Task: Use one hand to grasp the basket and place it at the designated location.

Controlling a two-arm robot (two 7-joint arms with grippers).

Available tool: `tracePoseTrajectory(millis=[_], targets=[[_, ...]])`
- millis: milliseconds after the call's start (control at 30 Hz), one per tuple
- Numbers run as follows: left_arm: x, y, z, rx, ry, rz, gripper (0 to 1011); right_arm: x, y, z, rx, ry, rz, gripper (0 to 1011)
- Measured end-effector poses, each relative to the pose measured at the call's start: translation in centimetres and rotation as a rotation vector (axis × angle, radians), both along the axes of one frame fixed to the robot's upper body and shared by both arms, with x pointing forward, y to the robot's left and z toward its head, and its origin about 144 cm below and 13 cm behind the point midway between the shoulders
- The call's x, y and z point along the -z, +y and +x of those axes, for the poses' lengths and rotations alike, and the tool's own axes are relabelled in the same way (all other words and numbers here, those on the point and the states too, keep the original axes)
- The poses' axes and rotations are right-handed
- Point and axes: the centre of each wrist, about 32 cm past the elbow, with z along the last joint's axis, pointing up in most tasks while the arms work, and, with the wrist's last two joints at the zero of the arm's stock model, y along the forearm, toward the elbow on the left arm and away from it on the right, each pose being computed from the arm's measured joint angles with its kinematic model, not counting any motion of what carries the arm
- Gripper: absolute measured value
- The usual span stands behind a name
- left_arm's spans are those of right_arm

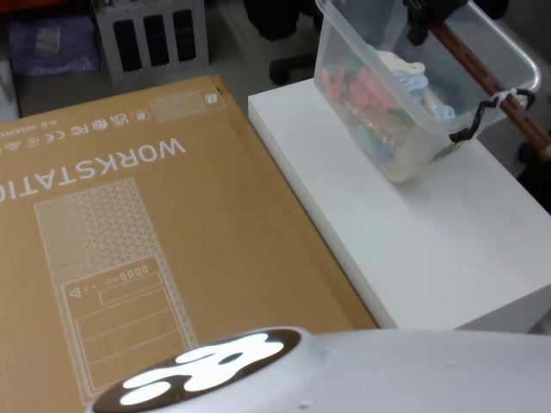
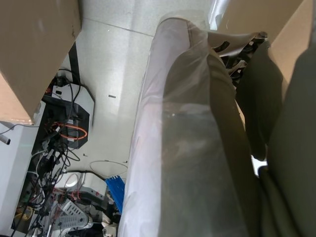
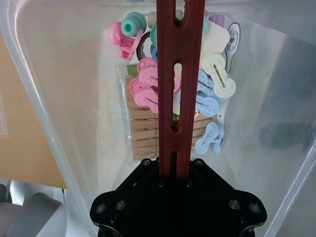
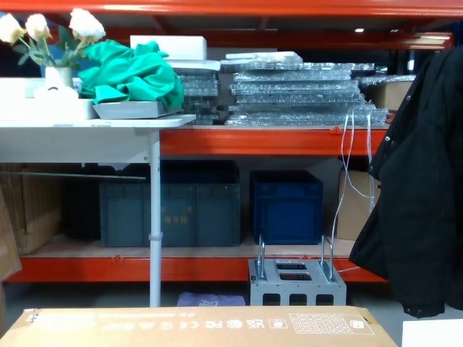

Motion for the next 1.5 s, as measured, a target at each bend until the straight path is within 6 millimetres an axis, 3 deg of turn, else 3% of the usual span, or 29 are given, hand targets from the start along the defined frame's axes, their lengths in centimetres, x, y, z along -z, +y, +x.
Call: tracePoseTrajectory(millis=[833,1300,1500], targets=[[0.0,0.0,0.0,0.0,0.0,0.0,0,-2.0,2.9,0.9,-0.198,0.043,-0.016,0],[0.0,0.0,0.0,0.0,0.0,0.0,0,-3.6,6.6,0.4,-0.344,0.012,-0.065,1],[0.0,0.0,0.0,-0.001,0.0,0.0,0,-4.1,9.2,0.3,-0.441,0.006,-0.092,1]])
